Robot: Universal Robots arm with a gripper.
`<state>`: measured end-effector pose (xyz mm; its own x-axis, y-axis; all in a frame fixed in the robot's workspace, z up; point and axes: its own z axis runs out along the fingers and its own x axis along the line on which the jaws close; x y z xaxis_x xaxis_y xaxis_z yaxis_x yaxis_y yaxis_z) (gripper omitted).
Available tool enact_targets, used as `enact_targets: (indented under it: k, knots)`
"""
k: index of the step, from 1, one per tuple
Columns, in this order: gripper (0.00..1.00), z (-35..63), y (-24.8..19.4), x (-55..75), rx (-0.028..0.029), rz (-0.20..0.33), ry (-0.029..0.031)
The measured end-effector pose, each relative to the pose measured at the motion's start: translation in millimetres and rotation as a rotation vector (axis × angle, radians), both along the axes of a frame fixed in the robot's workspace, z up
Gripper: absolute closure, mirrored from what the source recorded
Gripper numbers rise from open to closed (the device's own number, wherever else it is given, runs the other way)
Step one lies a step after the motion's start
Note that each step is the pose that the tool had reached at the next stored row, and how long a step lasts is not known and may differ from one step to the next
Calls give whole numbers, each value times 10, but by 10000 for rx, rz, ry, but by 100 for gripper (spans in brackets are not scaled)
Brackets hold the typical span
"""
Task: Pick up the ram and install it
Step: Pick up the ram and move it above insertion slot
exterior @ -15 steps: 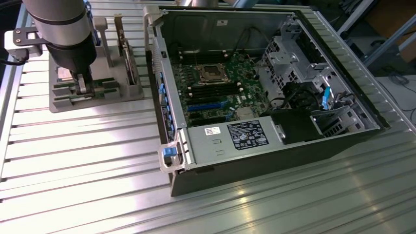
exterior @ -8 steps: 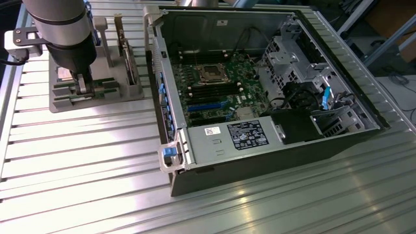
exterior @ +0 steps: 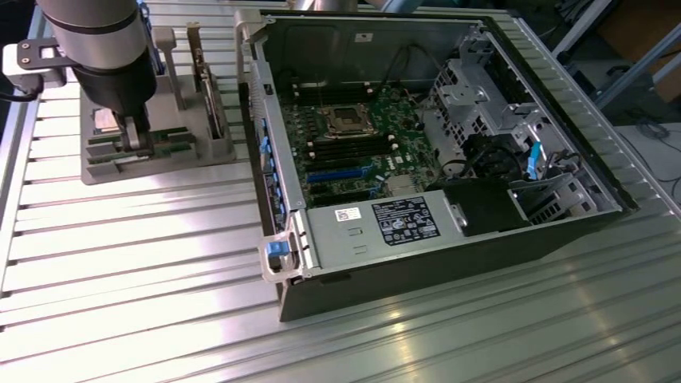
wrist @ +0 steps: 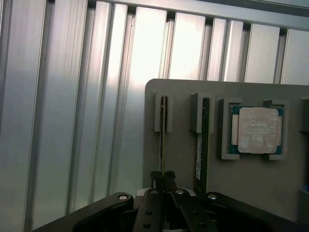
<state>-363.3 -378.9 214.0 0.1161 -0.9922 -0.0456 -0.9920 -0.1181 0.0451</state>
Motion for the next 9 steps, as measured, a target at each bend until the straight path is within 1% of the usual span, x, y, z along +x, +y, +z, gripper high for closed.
enact_targets:
  k: [4, 7, 9]
  knots:
    - [88, 48, 0, 0, -1, 0, 0]
    - [88, 113, 0, 0, -1, 0, 1]
    - [88, 128, 0, 0, 1, 0, -1]
